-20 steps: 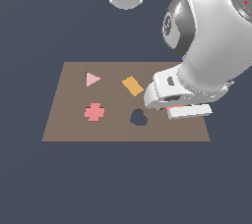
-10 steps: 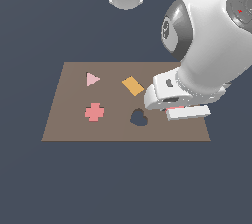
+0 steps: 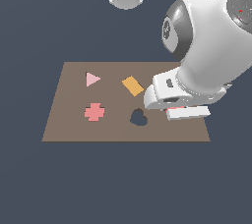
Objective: Insert a designated object into the corresponding slot on a board.
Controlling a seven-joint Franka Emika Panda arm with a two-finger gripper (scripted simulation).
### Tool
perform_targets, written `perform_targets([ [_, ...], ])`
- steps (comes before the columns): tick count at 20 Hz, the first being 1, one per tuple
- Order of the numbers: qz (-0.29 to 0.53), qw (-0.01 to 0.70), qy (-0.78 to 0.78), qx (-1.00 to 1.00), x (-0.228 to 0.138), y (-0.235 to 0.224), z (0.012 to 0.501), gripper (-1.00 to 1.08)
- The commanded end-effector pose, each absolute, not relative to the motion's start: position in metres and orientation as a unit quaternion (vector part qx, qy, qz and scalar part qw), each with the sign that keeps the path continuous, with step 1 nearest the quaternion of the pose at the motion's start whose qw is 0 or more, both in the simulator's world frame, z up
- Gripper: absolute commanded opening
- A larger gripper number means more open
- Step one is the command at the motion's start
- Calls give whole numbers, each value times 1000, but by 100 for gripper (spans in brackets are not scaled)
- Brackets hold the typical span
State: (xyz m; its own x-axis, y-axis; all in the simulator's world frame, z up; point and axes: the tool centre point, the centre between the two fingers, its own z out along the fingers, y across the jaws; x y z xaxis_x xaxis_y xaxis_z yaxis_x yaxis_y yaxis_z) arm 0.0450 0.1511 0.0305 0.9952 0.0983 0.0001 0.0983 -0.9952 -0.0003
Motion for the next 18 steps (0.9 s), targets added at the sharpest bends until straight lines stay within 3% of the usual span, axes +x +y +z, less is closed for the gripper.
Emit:
perform_targets([
  [1, 0, 0, -41, -999, 46, 151, 31, -100],
  [18, 0, 0, 157, -988, 69, 141, 33, -100],
])
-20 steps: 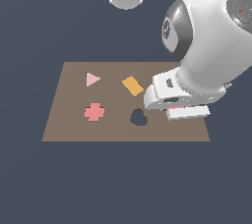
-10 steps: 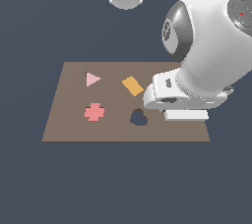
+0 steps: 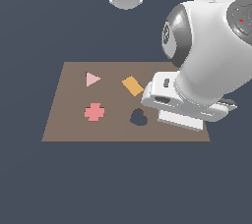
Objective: Insert a designated object into the corresponding slot on a board.
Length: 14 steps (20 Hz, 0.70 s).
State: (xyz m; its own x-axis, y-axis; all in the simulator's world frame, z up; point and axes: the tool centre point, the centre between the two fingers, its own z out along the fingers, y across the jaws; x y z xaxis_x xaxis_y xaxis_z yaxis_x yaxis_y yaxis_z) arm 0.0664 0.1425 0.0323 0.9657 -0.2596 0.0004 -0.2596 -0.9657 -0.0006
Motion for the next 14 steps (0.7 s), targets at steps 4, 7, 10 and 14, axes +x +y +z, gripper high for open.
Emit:
perform_targets([
  [4, -1, 0, 237, -972, 77, 134, 34, -100],
  [7, -1, 1, 301, -954, 83, 127, 34, -100],
  [10, -1, 1, 364, -931, 88, 120, 35, -100],
  [14, -1, 1, 446, -895, 93, 109, 36, -100],
])
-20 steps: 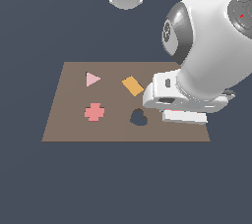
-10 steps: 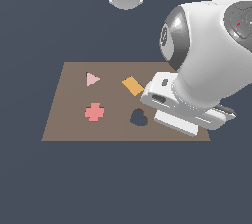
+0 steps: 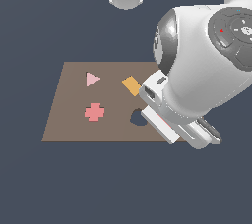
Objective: Insert a designated object into the corresponding slot on a board.
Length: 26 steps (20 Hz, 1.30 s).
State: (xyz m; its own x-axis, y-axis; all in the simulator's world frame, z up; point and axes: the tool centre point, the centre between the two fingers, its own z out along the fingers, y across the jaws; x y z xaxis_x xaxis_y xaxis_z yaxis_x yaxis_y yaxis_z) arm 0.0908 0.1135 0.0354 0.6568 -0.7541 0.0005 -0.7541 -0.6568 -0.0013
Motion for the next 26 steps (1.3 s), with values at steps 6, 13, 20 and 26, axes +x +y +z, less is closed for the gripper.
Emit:
perform_targets([
  [6, -1, 1, 562, -827, 96, 92, 37, -100],
  [13, -1, 1, 682, -732, 94, 71, 39, -100],
  [20, 0, 1, 763, -646, 87, 57, 40, -100],
  [26, 0, 1, 806, -592, 82, 49, 40, -100],
])
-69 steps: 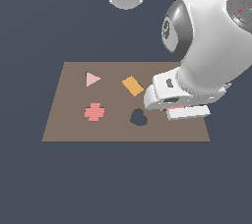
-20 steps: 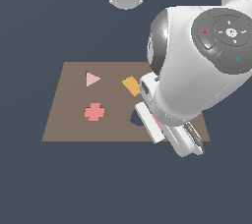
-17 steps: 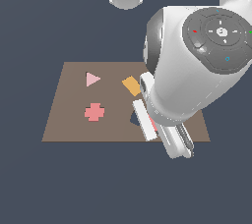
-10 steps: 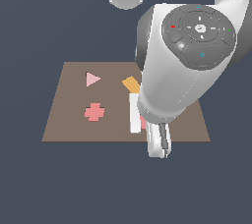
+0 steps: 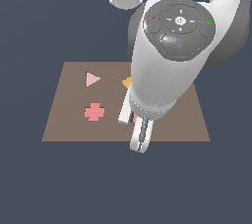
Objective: Insert a designated object into the corresponding slot on a board.
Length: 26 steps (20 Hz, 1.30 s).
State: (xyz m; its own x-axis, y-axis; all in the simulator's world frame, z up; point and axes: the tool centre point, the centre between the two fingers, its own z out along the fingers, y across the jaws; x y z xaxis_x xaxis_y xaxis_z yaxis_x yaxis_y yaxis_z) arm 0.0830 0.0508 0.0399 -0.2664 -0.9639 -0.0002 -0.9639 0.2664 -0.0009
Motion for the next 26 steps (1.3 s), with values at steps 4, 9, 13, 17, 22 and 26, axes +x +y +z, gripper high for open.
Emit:
perform_targets([
  [4, 0, 0, 823, -568, 79, 46, 40, -100],
  [9, 0, 0, 833, -553, 77, 45, 41, -100],
  [13, 0, 0, 832, -554, 77, 45, 40, -100],
  [17, 0, 1, 833, -553, 77, 45, 31, -100],
  [22, 0, 1, 833, -553, 77, 45, 30, 100],
  [26, 0, 1, 833, -553, 77, 45, 30, 100],
])
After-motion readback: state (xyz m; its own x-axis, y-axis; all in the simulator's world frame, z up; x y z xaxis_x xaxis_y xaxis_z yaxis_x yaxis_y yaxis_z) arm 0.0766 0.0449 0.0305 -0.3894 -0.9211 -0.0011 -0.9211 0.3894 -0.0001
